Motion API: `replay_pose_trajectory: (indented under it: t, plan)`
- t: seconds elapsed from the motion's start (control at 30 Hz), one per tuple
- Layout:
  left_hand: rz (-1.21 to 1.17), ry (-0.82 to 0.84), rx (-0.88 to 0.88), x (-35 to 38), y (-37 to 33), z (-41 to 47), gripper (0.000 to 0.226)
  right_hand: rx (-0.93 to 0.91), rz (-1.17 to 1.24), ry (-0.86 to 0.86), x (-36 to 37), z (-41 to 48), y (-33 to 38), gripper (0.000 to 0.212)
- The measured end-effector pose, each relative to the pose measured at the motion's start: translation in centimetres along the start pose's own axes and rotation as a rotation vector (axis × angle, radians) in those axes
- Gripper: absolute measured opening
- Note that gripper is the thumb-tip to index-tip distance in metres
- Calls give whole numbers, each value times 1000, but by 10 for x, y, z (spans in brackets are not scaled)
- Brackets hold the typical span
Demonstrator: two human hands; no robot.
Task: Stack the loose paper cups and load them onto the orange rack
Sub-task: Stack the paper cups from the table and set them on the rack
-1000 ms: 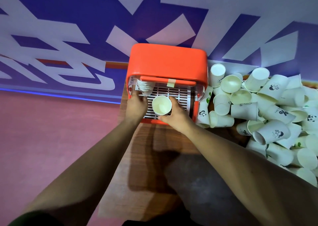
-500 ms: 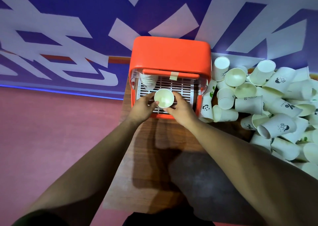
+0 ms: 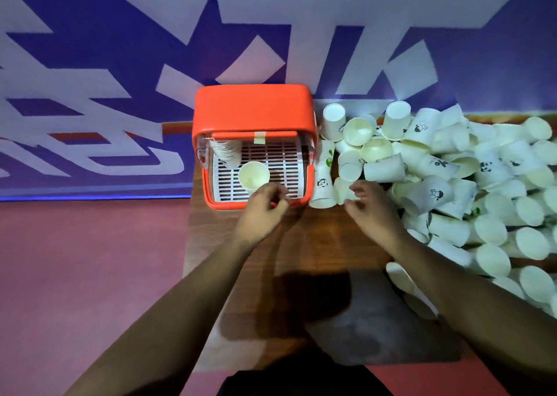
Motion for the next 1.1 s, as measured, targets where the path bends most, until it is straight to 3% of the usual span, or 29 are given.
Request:
replay_pose_trajectory:
  t: [0.1, 0.3, 0.43, 0.57, 0.77, 0.9, 1.03, 1.1]
  plan:
    - [38, 78, 78, 40, -32, 13, 9, 49, -66, -110, -35, 3, -31, 35]
    - [237, 144, 179, 114, -78, 59, 47, 34, -159, -188, -70, 12, -60, 38]
    - [475, 46, 113, 138, -77, 93, 68, 67, -276, -312, -92, 6, -85, 43]
    - [635, 164, -22, 166, -56, 116, 66, 167, -306, -447, -115, -2, -115, 51]
    - [489, 87, -19, 183, -44, 127, 48, 293, -193, -282, -108, 12, -151, 55]
    - [372, 33, -64, 180, -46, 123, 48, 193, -81, -274, -113, 16, -141, 36]
    - [245, -67, -109, 161, -62, 95, 50, 210, 39, -231, -121, 8, -140, 17]
    - [149, -88, -137, 150, -66, 76, 53, 181, 114, -219, -126, 1, -133, 16]
Point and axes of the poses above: each hand's wrist, its own z-axis towards the middle knuckle, its own x-axis out of the palm, y = z × x, the point moved 7 cm from there along z, towards the middle knuckle, and after that the axes turned 2 degrees about y, right-handed, at the moved point
